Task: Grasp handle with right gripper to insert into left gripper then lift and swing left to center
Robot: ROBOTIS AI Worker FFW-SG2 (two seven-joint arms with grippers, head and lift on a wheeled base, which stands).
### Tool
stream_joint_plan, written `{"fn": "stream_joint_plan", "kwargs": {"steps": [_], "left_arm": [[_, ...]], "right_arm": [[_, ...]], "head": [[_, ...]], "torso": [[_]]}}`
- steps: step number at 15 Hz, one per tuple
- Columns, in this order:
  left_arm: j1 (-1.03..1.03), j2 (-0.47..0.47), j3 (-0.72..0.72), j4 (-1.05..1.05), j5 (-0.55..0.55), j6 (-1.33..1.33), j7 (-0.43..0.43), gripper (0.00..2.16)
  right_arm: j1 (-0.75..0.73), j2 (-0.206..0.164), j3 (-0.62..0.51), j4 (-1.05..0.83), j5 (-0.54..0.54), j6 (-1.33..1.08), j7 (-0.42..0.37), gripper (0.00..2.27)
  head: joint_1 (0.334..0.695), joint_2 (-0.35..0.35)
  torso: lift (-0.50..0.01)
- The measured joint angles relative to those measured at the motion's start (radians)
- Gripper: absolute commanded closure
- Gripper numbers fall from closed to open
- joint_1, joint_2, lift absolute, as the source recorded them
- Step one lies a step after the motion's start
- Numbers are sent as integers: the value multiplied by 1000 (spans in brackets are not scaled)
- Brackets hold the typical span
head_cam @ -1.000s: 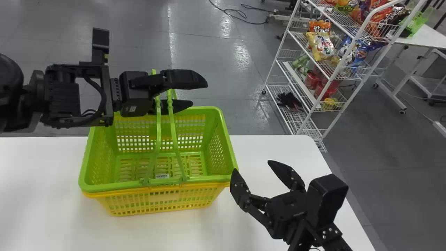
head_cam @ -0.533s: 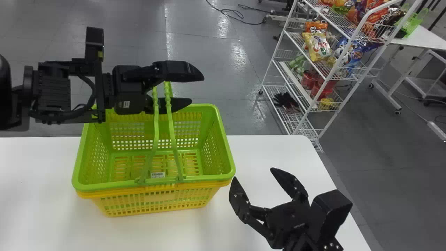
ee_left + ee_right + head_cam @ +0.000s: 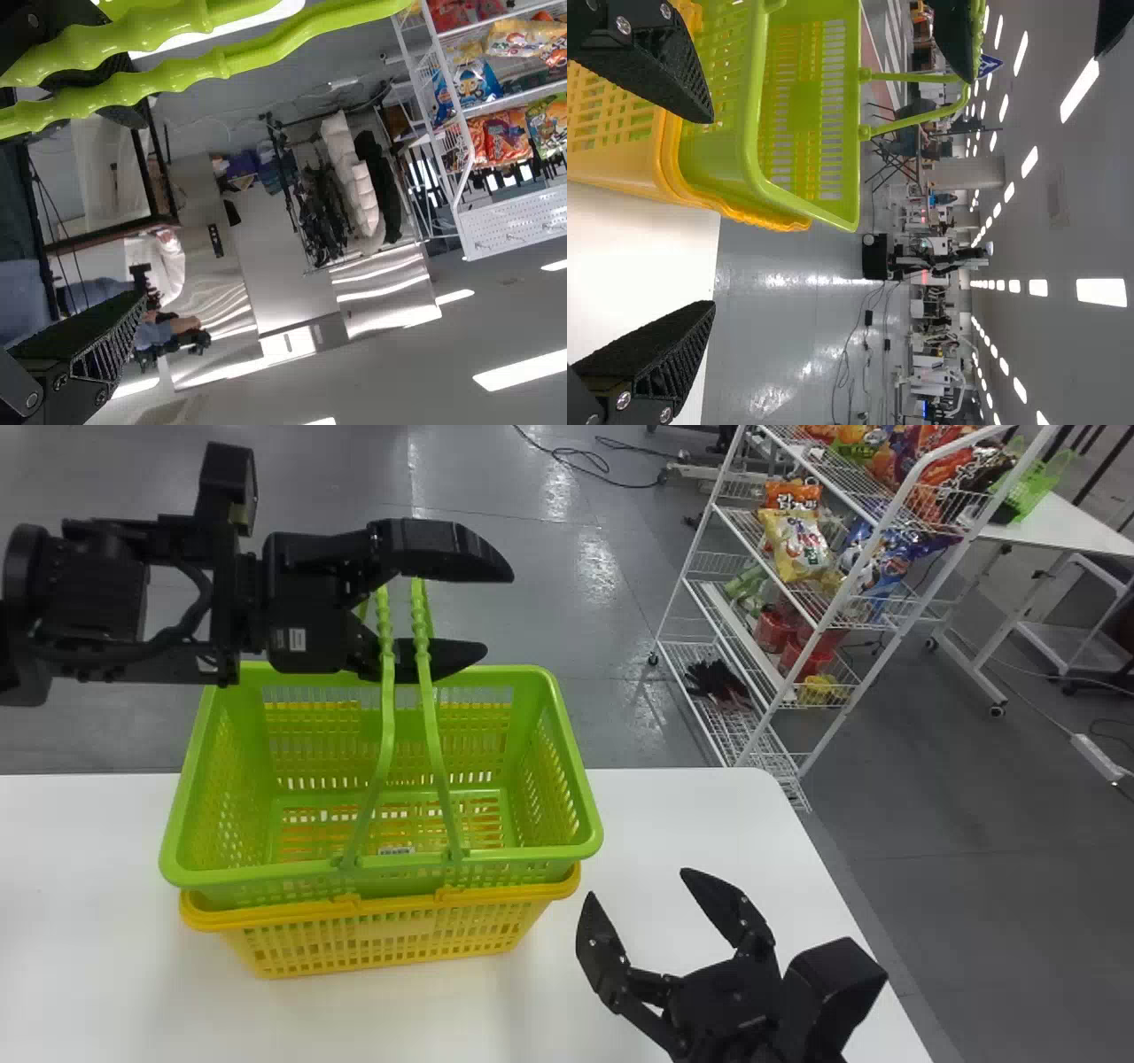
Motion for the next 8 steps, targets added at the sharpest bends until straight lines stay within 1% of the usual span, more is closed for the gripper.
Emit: {"fn": "stream_joint_plan", "kwargs": {"steps": [5, 8], "left_arm": [[-120, 13, -40, 111, 94, 42, 37, 147], [-200, 14, -80, 174, 139, 65, 52, 137]], "right_arm": [[0, 3, 1, 26, -3, -28, 0, 56], [0, 6, 2, 37, -6, -39, 0, 56]], "head": [[695, -267], [685, -270]], "torso": [[-93], [-93]]}}
